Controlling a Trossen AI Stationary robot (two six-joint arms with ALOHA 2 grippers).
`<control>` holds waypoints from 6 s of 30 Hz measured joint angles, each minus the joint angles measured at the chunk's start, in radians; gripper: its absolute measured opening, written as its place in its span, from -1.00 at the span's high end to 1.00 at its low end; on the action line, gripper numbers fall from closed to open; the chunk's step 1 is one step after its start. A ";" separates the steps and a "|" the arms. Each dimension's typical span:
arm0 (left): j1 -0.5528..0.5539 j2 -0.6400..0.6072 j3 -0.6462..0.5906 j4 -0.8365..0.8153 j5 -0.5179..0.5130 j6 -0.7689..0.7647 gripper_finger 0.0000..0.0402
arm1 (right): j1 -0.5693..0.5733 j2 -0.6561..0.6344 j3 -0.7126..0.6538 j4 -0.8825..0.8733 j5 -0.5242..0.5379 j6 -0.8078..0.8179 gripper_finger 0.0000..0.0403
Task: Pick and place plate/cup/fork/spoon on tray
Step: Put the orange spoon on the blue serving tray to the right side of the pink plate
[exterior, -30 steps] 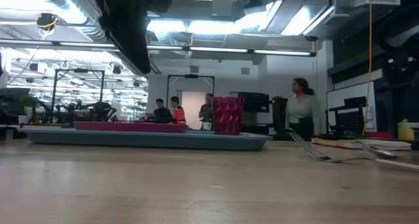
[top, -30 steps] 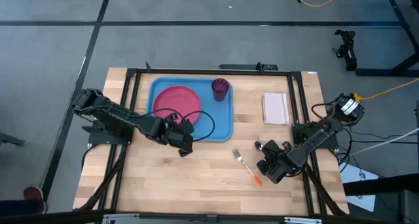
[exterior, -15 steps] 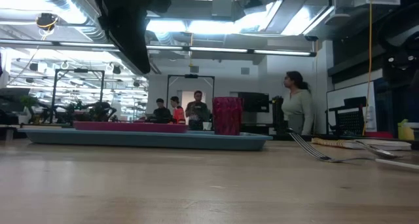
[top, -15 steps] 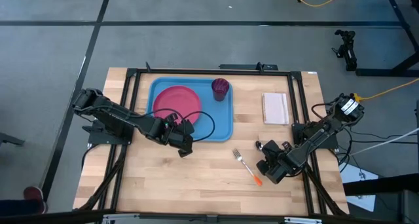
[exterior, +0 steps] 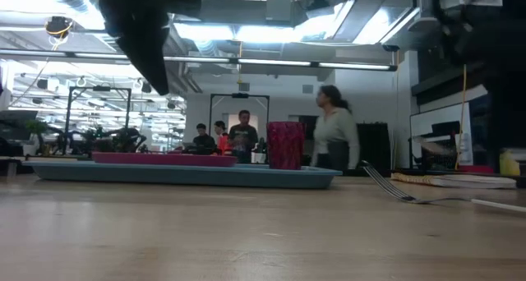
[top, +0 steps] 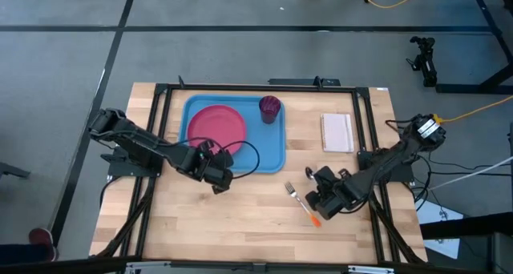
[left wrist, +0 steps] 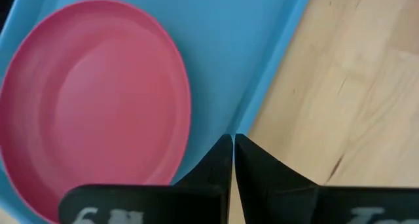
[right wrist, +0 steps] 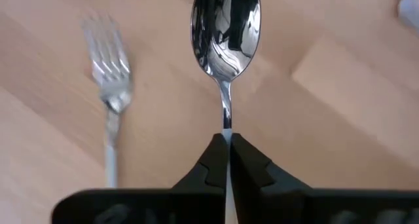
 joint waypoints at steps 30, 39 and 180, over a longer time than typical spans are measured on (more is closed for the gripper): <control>-0.421 -0.023 -0.235 -0.027 0.016 -0.032 0.94 | -0.438 -0.003 0.161 0.415 0.012 -0.516 0.98; -0.509 -0.352 -0.424 0.062 -0.068 -0.021 0.94 | -0.543 0.039 0.161 0.557 -0.008 -0.558 0.98; -0.614 -0.692 -0.623 0.492 0.041 0.026 0.94 | -0.695 0.395 0.161 0.750 -0.075 -0.184 0.87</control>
